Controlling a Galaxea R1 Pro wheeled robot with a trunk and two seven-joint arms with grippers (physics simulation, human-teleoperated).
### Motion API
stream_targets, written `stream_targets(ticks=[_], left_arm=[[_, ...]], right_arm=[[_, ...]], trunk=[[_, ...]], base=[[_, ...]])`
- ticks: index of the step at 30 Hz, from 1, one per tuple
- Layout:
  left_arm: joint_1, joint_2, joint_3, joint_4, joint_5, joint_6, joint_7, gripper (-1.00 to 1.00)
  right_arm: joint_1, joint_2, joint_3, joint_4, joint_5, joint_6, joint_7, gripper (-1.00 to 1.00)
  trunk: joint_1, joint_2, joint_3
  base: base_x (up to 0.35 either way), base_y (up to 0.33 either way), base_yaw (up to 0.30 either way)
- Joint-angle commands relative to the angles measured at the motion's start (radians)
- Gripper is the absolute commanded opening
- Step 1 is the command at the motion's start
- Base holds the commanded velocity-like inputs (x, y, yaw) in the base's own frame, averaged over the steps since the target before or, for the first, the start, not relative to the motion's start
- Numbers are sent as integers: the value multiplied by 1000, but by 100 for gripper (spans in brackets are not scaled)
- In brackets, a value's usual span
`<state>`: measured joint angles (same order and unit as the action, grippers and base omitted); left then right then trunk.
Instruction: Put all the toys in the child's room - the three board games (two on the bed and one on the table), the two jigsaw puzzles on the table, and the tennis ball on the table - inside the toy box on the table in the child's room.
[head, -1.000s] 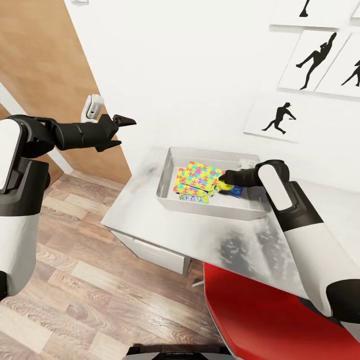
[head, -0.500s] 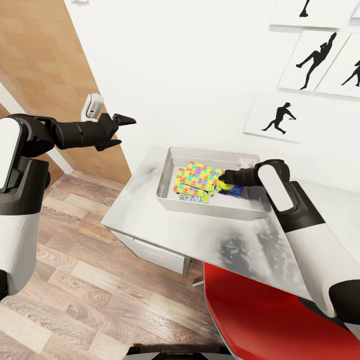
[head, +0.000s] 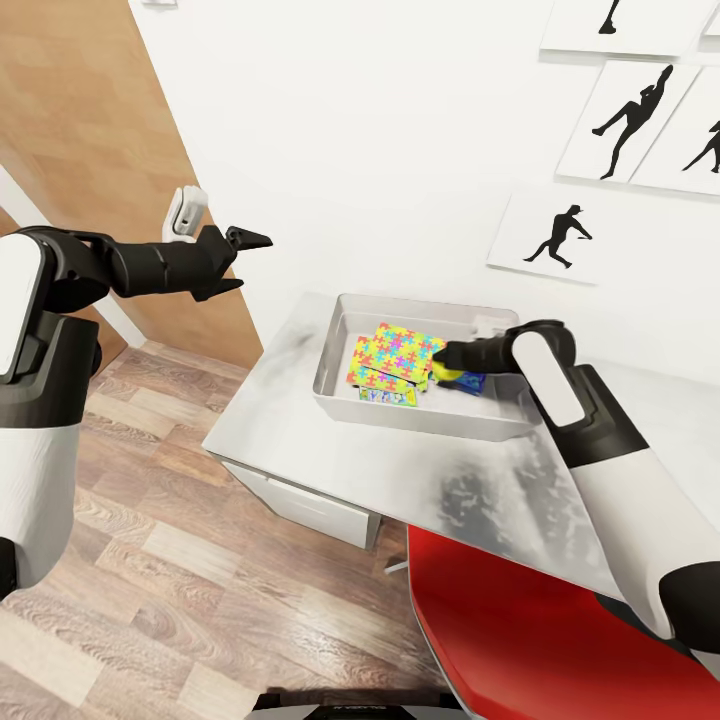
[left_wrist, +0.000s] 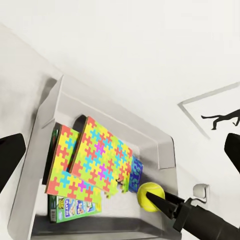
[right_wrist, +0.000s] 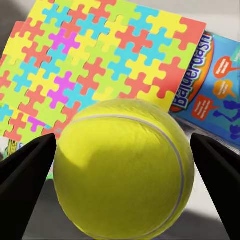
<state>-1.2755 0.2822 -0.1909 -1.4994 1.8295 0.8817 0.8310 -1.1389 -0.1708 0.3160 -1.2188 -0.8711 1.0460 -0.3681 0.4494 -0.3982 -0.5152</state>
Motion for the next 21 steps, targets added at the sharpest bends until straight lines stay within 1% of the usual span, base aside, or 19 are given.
stream_targets(ticks=[1,6,15,21], left_arm=[[-2,0,-1,1,10,-1,10,100],[-3,0,-1,3,10,-1,10,100],[-4,0,-1,5,10,-1,11,100],[-4,-1,-1,5,10,-1,11,100]], right_arm=[[-1,-1,5,-1,-14,1,-11,-100],[1,-3,9,-1,-28,1,-11,-100],[3,-20,12,6,-39,1,-11,-100],[3,-28,12,31,-44,1,-11,-100]], trunk=[[1,-2,-2],[1,-2,-2],[1,-2,-2],[1,-2,-2]], base=[[0,0,0],[0,0,0],[0,0,0],[0,0,0]])
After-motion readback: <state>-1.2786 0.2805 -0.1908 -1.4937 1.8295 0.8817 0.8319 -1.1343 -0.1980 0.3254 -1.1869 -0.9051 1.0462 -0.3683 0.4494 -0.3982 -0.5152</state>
